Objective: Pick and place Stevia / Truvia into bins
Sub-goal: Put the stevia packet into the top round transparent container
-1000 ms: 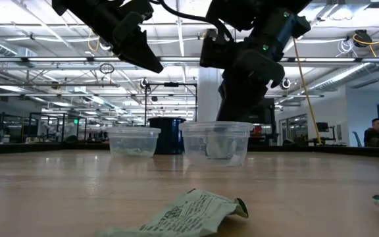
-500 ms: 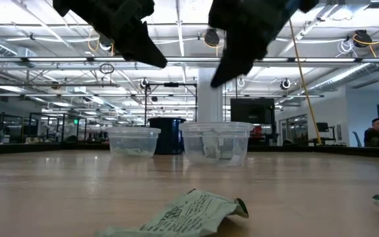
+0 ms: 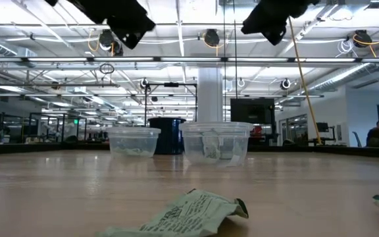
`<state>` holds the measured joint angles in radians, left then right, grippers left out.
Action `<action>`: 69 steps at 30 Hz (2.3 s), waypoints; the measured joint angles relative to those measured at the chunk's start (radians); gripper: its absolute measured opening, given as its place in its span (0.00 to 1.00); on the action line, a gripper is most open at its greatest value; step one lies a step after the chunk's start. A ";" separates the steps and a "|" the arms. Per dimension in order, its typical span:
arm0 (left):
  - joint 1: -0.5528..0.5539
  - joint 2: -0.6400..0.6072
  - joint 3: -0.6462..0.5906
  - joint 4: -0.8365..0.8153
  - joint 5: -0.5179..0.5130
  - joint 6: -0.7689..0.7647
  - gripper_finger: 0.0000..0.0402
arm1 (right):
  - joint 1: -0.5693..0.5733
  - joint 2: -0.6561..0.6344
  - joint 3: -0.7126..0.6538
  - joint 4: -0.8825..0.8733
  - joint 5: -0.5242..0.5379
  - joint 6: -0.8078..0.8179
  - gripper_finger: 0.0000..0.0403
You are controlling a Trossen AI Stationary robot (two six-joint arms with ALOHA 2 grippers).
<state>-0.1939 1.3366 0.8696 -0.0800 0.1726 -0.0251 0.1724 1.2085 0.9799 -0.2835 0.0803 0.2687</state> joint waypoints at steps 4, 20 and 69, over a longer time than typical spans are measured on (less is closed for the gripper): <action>-0.109 0.062 0.000 0.074 -0.009 -0.017 0.28 | 0.000 -0.051 -0.120 0.148 0.000 0.000 0.14; -0.252 0.568 0.006 0.673 -0.034 0.068 0.28 | 0.000 -0.122 -0.321 0.415 -0.004 -0.019 0.13; -0.208 0.649 0.363 -0.057 -0.071 0.168 0.07 | 0.000 -0.122 -0.320 0.436 -0.085 0.007 0.14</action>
<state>-0.4015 1.9853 1.2324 -0.1374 0.1014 0.1434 0.1722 1.0863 0.6601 0.1524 -0.0047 0.2760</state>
